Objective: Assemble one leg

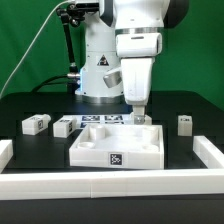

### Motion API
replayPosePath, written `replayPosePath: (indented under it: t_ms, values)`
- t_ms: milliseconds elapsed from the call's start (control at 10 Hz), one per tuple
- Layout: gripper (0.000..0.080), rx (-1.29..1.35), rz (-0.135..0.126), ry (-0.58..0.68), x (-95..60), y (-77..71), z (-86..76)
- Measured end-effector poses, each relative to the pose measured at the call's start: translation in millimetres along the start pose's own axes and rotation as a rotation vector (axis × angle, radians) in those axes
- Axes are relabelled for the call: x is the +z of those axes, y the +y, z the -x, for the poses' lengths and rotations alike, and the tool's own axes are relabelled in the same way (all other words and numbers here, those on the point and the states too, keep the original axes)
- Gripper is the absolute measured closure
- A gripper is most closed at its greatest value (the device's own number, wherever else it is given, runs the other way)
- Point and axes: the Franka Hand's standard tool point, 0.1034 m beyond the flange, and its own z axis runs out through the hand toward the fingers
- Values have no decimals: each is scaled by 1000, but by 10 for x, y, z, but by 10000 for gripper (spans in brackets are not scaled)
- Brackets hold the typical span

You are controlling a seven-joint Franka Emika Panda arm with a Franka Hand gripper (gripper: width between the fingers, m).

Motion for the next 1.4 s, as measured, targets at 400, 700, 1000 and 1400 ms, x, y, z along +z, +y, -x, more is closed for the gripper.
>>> replayPosePath:
  t_ms: [400, 700, 1000, 1400]
  values:
    - [150, 41, -16, -7, 27, -63, 39]
    - [150, 40, -4, 9, 218, -267, 117]
    - [150, 42, -16, 14, 385, -395, 133]
    - [277, 44, -31, 12, 452, -443, 142]
